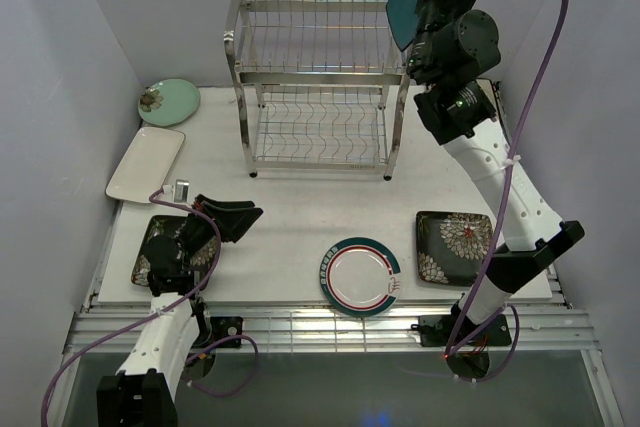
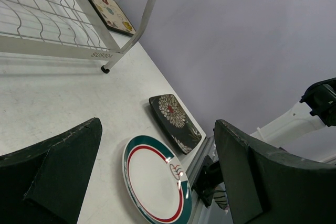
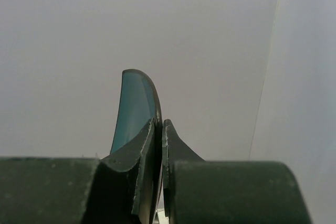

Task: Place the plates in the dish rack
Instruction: Insert the plate into the dish rack.

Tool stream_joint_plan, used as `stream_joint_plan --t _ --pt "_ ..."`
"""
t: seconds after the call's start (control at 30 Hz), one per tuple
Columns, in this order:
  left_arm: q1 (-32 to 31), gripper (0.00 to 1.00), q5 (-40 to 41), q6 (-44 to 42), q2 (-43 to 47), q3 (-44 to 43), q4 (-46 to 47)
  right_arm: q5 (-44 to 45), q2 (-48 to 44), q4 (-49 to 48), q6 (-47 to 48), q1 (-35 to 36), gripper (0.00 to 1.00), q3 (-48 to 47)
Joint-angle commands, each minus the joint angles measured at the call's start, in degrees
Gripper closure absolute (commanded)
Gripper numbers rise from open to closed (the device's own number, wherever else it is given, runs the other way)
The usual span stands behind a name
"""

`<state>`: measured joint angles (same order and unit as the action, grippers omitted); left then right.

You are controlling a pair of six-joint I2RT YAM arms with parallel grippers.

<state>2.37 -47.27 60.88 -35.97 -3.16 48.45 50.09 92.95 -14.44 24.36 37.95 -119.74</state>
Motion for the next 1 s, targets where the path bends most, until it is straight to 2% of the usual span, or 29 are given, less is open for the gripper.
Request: stream_joint_plan --t 0.0,0.2,0.4,0.97 --pt "-0.4 0.02 0.9 -0.7 0.0 1.1 0.4 -1.7 -0.1 -14.7 4.1 0.8 0.92 -1.2" --pt "-0.5 0.02 1.0 -0.8 -0.2 1.2 0.4 -1.5 2.8 -18.0 7.7 1.9 0.92 -1.9" --pt "-0.6 0.02 1.1 -0.8 -0.2 1.2 0.4 -1.0 6.2 -22.7 15.7 3.4 0.92 -2.5" --pt "-1.6 0.02 1.8 -1.4 -1.1 1.0 0.4 -3.8 8.3 -27.6 22.7 3.5 0.92 -2.7"
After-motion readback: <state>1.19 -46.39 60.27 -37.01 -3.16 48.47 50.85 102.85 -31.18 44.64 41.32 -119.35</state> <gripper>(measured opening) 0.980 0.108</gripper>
